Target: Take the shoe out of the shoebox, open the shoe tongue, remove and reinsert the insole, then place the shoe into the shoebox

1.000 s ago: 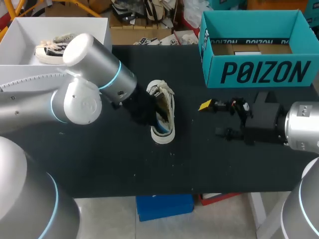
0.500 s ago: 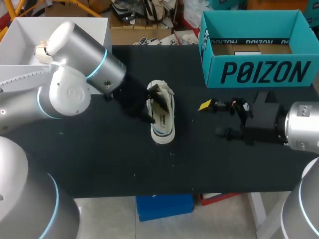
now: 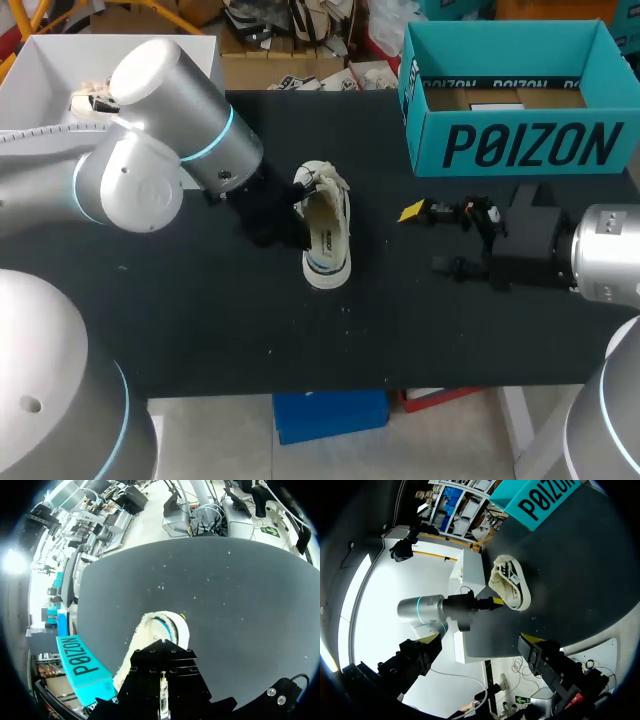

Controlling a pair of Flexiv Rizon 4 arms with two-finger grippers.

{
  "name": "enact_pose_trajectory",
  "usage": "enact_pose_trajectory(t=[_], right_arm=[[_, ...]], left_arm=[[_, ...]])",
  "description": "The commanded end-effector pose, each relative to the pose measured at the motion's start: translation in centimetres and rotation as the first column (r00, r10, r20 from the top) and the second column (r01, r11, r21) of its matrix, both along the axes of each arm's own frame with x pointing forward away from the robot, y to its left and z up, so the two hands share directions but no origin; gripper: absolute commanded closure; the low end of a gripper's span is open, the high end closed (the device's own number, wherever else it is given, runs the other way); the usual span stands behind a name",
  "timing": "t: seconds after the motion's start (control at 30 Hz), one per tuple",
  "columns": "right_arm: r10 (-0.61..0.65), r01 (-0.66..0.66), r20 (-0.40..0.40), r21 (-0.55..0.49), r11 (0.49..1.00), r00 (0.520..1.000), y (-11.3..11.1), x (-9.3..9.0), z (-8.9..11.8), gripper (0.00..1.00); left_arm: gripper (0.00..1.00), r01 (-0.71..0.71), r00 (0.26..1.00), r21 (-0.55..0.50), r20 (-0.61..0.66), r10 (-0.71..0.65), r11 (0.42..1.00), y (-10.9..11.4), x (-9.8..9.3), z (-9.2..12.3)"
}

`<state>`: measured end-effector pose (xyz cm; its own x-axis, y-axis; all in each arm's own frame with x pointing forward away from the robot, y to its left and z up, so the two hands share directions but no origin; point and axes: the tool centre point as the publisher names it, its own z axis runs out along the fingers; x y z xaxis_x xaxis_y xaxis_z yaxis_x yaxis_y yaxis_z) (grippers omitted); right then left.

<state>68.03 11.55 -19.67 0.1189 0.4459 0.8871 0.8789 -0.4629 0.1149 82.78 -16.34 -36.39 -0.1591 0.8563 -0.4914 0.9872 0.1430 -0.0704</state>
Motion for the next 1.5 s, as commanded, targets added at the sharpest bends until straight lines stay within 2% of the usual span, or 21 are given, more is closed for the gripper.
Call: enact_pose_trajectory(t=[0.03, 0.2, 0.5, 1.1, 1.33, 1.5], right_arm=[[0.0, 0.0, -0.001, -0.001, 1.0, 1.0, 0.0, 0.0, 0.1, 0.0], [0.0, 0.0, -0.001, -0.001, 1.0, 1.0, 0.0, 0.0, 0.1, 0.0], [0.0, 0.0, -0.001, -0.001, 1.0, 1.0, 0.0, 0.0, 0.1, 0.0], [0.0, 0.0, -0.001, -0.001, 1.0, 1.0, 0.0, 0.0, 0.1, 0.0], [0.0, 0.0, -0.001, -0.001, 1.0, 1.0, 0.0, 0.0, 0.1, 0.0], [0.0, 0.0, -0.001, -0.001, 1.0, 1.0, 0.0, 0.0, 0.1, 0.0]], left_arm=[[1.0, 0.0, 1.0, 0.039, 0.003, 0.0, 0.999, -0.8, 0.7, -0.5], [1.0, 0.007, 1.0, 0.069, 0.009, -0.007, 0.998, -1.3, 1.3, -1.1], [1.0, 0.026, 1.0, 0.099, -0.012, -0.025, 0.995, -2.2, 1.2, -2.3], [1.0, 0.033, 0.997, 0.16, -0.069, -0.023, 0.987, -2.6, 1.3, -5.6], [1.0, 0.035, 0.997, 0.157, -0.075, -0.023, 0.987, -3.0, 1.3, -5.5], [1.0, 0.025, 0.997, 0.118, -0.074, -0.016, 0.993, -2.7, 1.2, -3.8]])
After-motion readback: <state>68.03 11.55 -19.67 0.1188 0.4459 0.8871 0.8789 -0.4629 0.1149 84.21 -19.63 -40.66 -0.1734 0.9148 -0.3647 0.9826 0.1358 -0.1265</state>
